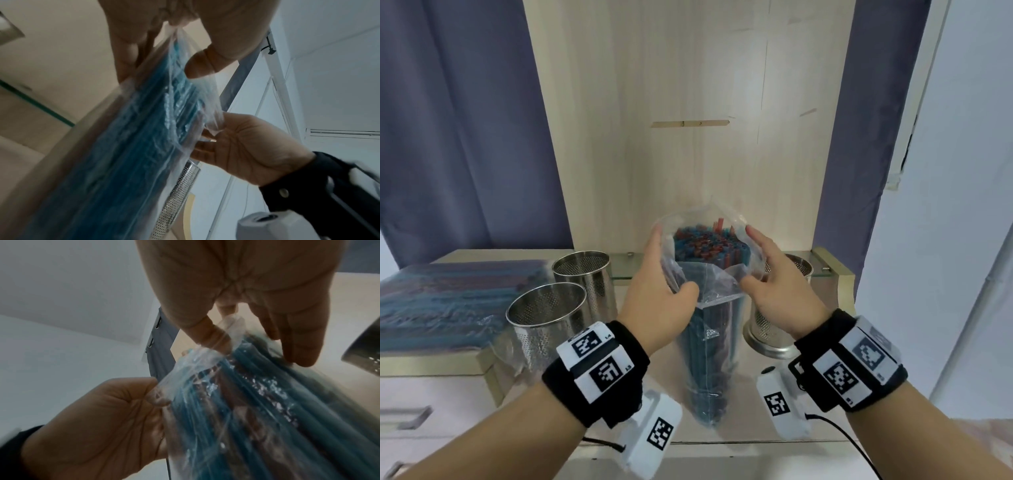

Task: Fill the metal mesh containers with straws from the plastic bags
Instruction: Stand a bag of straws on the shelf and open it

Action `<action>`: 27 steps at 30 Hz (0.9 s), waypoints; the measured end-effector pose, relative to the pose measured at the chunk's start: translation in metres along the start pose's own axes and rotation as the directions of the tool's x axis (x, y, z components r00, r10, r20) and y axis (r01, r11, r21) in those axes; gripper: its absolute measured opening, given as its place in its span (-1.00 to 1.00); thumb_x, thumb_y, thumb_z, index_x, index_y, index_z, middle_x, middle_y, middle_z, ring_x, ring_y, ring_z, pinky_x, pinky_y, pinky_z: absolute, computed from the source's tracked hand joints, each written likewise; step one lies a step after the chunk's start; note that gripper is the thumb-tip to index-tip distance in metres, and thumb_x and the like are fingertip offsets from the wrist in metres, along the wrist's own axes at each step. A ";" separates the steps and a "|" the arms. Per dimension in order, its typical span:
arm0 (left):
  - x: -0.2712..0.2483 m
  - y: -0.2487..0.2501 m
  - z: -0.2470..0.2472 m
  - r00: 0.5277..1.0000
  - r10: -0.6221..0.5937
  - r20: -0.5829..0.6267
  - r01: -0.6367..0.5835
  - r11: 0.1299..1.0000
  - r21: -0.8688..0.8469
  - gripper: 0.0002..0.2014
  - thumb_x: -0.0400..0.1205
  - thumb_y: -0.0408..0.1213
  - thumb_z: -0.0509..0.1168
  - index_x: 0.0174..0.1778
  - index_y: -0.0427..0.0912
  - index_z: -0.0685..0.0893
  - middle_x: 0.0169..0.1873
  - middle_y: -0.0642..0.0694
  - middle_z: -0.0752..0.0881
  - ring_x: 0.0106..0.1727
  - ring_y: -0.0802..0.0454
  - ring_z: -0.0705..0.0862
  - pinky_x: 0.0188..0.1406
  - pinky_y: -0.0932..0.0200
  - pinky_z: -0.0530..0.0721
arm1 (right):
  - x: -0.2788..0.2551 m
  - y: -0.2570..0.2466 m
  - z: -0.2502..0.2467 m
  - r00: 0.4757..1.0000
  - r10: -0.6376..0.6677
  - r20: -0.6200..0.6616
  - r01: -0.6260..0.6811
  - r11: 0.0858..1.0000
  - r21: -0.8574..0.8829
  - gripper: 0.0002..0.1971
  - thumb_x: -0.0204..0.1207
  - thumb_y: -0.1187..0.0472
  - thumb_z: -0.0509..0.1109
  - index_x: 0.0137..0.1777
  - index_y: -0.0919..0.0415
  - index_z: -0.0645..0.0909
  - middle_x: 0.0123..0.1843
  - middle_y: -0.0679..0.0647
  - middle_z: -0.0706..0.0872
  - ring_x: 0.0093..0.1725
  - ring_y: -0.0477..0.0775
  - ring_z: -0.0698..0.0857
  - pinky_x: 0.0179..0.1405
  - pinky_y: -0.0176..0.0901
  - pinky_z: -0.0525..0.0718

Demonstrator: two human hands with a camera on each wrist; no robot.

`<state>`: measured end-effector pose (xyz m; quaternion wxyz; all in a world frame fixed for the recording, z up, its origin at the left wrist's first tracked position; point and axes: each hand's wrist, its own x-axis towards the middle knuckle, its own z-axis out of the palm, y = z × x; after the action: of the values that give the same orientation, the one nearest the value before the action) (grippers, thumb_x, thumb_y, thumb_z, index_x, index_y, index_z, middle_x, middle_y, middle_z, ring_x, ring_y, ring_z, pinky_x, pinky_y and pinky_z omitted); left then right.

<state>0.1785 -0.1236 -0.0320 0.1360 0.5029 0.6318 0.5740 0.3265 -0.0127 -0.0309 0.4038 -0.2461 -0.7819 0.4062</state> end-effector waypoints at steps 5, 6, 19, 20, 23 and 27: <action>0.000 0.008 0.000 0.993 -0.097 0.064 0.111 0.960 -0.258 -0.12 0.67 -0.60 0.11 0.66 0.34 -0.10 0.63 0.01 0.32 0.56 -0.17 0.36 0.51 -0.15 0.39 | 0.006 -0.001 -0.007 0.987 0.090 0.132 -0.089 0.996 -0.011 -0.08 0.57 0.40 0.32 0.76 0.04 -0.18 0.71 -0.02 0.25 0.54 -0.02 0.48 0.59 -0.08 0.41; 0.000 0.008 0.000 0.996 -0.082 0.036 0.090 0.948 -0.307 -0.16 0.70 -0.56 0.10 0.61 0.45 -0.04 0.53 -0.03 0.48 0.48 -0.19 0.47 0.45 -0.22 0.49 | 0.008 -0.001 -0.010 0.982 0.109 0.152 -0.112 0.994 0.013 -0.06 0.56 0.40 0.35 0.76 0.03 -0.19 0.72 -0.02 0.22 0.60 0.04 0.42 0.62 -0.03 0.36; 0.012 -0.005 0.002 0.976 -0.050 -0.212 -0.002 0.972 -0.236 -0.57 0.70 -0.57 0.02 -0.21 0.00 0.64 -0.19 -0.06 0.79 -0.21 -0.13 0.75 -0.40 -0.02 0.69 | -0.001 0.011 -0.008 0.995 0.056 -0.085 -0.049 0.996 0.075 -0.65 0.59 0.39 0.19 0.19 -0.09 0.40 -0.06 0.67 0.62 -0.35 0.45 0.52 -0.32 0.04 0.55; 0.012 -0.002 0.001 0.980 -0.078 -0.182 0.028 0.964 -0.263 -0.57 0.71 -0.58 0.01 -0.17 -0.04 0.67 -0.17 0.00 0.80 -0.26 -0.04 0.76 -0.47 0.06 0.69 | 0.000 0.013 -0.009 0.996 0.058 -0.062 -0.054 0.997 0.062 -0.62 0.61 0.39 0.19 0.26 -0.09 0.39 0.00 0.64 0.64 -0.29 0.47 0.60 -0.25 0.11 0.67; 0.011 0.002 -0.001 0.992 -0.113 -0.055 0.095 0.960 -0.264 -0.54 0.75 -0.55 0.01 0.14 0.01 0.74 0.03 0.15 0.76 -0.16 0.01 0.83 -0.32 0.06 0.82 | 0.001 0.011 -0.017 0.994 0.089 0.058 -0.091 0.996 0.018 -0.38 0.61 0.43 0.21 0.61 -0.02 0.21 0.43 0.28 0.63 0.20 0.37 0.72 0.23 0.17 0.71; 0.011 -0.002 -0.012 0.977 -0.117 0.177 0.120 0.993 -0.009 -0.39 0.67 -0.47 0.19 0.59 0.17 0.38 0.07 -0.01 0.74 0.11 -0.35 0.73 0.04 -0.17 0.79 | 0.006 0.010 -0.029 0.954 0.157 0.255 -0.183 0.979 0.084 -0.05 0.49 0.42 0.38 0.76 -0.01 -0.07 0.70 -0.08 0.22 0.53 -0.05 0.44 0.50 -0.16 0.48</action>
<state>0.1636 -0.1211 -0.0254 0.2303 0.5119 0.6404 0.5243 0.3481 0.0099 -0.0265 0.2796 -0.2381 -0.7790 0.5083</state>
